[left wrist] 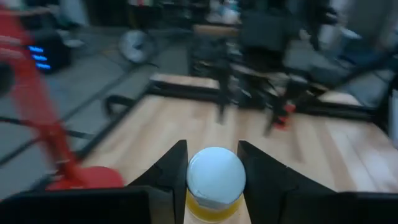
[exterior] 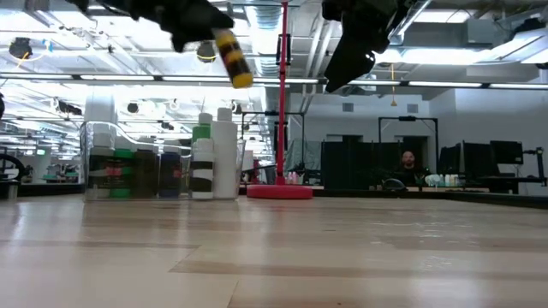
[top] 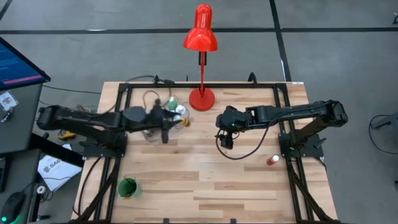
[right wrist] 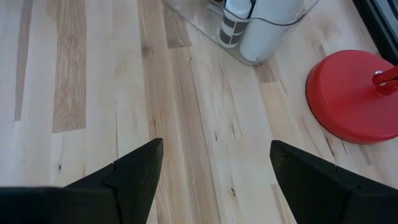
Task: Pick & Place Paint Supplies
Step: Put the yellow paint bottle into the transparent bin
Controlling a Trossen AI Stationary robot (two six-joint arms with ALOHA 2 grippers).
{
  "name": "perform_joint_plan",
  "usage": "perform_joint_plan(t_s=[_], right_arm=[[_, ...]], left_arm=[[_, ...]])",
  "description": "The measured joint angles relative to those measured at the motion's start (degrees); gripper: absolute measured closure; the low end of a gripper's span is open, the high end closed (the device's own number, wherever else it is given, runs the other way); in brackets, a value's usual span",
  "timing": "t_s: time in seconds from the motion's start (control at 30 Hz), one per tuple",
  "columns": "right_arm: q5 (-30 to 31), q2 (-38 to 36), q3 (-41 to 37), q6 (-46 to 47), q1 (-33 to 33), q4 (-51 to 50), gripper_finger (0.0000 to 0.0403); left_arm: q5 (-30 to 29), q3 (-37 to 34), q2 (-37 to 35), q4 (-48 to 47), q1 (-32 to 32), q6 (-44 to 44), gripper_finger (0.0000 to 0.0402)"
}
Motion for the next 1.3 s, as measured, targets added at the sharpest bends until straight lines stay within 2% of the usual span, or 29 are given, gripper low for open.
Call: perform_joint_plan(t_s=[0.2, 0.43, 0.63, 0.7, 0.93, 1.13, 1.3], right_arm=[[0.0, 0.0, 0.0, 0.01, 0.0, -0.02, 0.0111], [0.0, 0.0, 0.0, 0.01, -0.04, 0.01, 0.0111], [0.02, 0.0, 0.0, 0.01, -0.04, 0.02, 0.0111], [0.04, 0.0, 0.0, 0.01, -0.04, 0.02, 0.0111], [0.04, 0.0, 0.0, 0.47, -0.04, 0.03, 0.0111], [0.04, 0.0, 0.0, 0.47, -0.04, 0.04, 0.0111], [0.04, 0.0, 0.0, 0.49, -0.04, 0.24, 0.0111]], left_arm=[[-13.27, 0.02, -8.52, -15.3, 0.02, -3.86, 0.0298], [-20.11, -0.07, -10.2, -30.91, 0.03, -14.48, 0.0298], [-20.59, -5.04, -8.75, -29.73, 0.07, -21.27, 0.0298], [-20.58, -7.45, -8.73, -26.46, 0.07, -22.4, 0.0298], [-20.7, -14.37, -8.73, -12.45, 0.53, -21.14, 0.0297], [-20.78, -16.78, -8.53, -11.55, 1.48, -21.31, 0.0297], [-20.04, -16.83, -5.02, -8.81, 2.34, -20.83, 0.0297]])
